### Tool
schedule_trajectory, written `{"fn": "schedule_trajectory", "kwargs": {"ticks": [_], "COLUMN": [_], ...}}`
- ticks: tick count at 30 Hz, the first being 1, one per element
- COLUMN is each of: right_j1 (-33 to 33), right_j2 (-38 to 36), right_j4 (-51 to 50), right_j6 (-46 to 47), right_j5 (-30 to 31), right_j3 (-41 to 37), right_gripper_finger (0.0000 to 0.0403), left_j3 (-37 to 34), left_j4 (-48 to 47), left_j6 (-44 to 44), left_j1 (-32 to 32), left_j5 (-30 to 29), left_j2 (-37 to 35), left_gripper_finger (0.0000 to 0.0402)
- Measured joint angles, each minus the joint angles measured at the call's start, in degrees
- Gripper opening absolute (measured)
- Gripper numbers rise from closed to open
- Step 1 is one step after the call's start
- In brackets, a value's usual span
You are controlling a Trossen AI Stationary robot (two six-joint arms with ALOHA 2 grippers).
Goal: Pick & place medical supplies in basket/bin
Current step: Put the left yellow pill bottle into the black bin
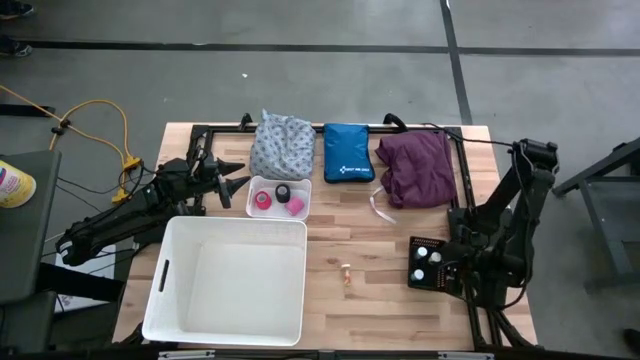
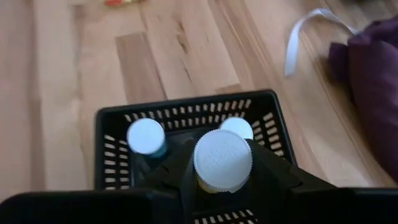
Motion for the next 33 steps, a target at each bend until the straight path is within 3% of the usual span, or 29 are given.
{"fn": "schedule_trajectory", "kwargs": {"ticks": [15,33], "right_j1": [0.0,0.0], "right_j2": [13.6,15.4], "right_j4": [2.2,5.1], "right_j6": [11.6,16.4], "right_j5": [-0.8,-1.7], "right_j3": [0.0,0.0], "right_gripper_finger": [0.0107,0.0107], "left_j3": [0.0,0.0], "left_j4": [0.0,0.0], "left_j6": [0.0,0.0], "left_j1": [0.0,0.0], "left_j5": [0.0,0.0], "left_j2": [0.0,0.0], "left_gripper_finger": [0.024,0.024]}}
